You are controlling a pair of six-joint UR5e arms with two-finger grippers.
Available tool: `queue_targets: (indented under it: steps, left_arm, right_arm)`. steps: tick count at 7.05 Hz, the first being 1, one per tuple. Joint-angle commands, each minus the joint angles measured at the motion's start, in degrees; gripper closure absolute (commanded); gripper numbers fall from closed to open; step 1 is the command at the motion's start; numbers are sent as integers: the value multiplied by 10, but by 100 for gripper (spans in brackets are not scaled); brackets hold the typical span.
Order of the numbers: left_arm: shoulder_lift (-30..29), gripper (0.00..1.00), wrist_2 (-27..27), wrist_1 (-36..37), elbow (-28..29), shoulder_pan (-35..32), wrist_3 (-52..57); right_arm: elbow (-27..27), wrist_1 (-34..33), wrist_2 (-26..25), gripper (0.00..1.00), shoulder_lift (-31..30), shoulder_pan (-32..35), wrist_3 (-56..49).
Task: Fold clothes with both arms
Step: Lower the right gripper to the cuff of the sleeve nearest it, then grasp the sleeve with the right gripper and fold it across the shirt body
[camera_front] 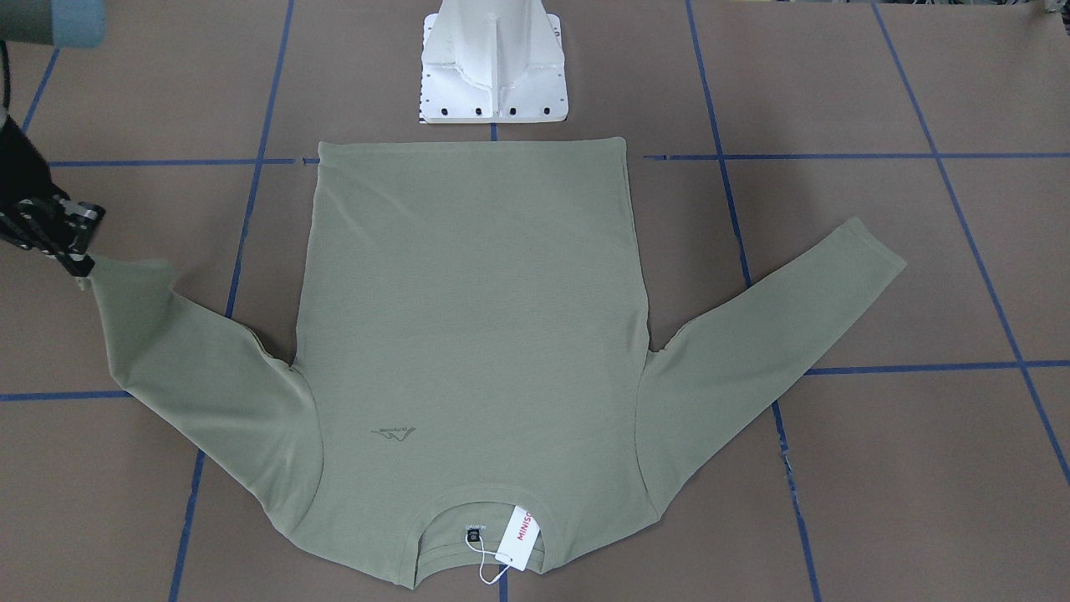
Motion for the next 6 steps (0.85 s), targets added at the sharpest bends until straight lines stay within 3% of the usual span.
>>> queue_targets:
  steps: [1, 3, 4, 6]
  left_arm:
    - [2, 0, 0, -1, -1, 0, 0]
    - [2, 0, 0, 0, 1, 0, -1]
    - [2, 0, 0, 0, 2, 0, -1]
    - [2, 0, 0, 0, 5, 0, -1]
  right_arm:
    - [-125, -142, -109, 100, 256, -94, 159]
    - [-366, -93, -166, 100, 461, -150, 271]
    - [-465, 12, -237, 100, 505, -196, 305]
    - [-548, 168, -362, 100, 508, -279, 302]
